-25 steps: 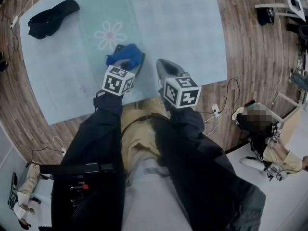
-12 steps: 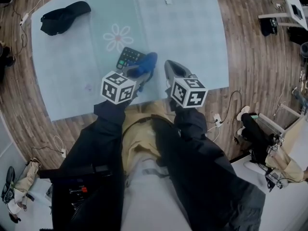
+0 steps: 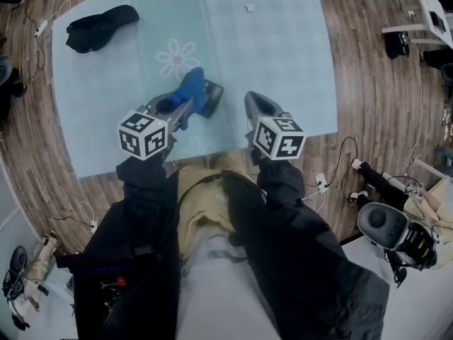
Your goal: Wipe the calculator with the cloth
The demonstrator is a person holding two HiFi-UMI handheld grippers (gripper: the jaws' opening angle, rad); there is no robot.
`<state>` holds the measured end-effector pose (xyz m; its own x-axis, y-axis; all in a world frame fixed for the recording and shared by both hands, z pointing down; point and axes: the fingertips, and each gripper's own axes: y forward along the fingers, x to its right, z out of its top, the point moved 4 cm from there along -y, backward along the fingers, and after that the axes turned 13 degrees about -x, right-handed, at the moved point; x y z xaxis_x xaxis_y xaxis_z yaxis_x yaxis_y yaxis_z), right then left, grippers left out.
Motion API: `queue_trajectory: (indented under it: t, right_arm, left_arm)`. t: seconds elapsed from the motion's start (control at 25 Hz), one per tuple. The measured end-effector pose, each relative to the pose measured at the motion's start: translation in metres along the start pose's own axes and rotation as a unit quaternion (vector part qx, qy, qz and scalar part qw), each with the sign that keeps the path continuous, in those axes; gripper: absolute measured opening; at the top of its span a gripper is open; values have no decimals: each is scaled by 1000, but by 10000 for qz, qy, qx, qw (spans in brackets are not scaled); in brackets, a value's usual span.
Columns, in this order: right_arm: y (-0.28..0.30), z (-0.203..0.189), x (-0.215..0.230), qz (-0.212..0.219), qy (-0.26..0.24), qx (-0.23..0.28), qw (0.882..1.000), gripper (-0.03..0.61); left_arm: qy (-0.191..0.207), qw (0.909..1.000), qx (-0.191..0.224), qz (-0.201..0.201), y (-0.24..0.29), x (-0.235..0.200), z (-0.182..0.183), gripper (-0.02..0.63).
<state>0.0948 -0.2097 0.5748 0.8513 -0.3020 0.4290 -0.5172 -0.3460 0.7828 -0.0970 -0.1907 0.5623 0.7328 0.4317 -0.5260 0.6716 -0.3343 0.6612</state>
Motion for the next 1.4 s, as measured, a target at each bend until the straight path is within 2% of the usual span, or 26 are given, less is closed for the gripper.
queue_trajectory:
  t: [0.28,0.44,0.56,0.72,0.92,1.12,1.4]
  right_arm:
    - [1,-1,9,-66,101,-37,9999,-3]
    - [1,-1,9,-112,153,-84,9998,-3]
    - [1,1,13,-132,187,-136,9996,-3]
    - [8,2,15,-134,187,-211,9995,-3]
    - [11,0,8,-102,154,-271,9995,-3]
    - [14,0,7,-75,155,-287,9994,-3]
    - [7,3,7,-57,136,-246,9996,-3]
  left_arm:
    - [74,9954,-124,948,-20,-48,6,61]
    - [247,9873,-588,1456,-14,-68,-4,61]
    - [413,9801,-1059,1629,8,-73,-15,61]
    - [592,9740,-1649,1434,48,-72,-37,61]
    - [610,9723,-2016,1014,79,-54,-59,61]
    - [431,9754,-2099,520,101,-33,-70,61]
    - [140,9794,-2013,-56,111,-8,-74,61]
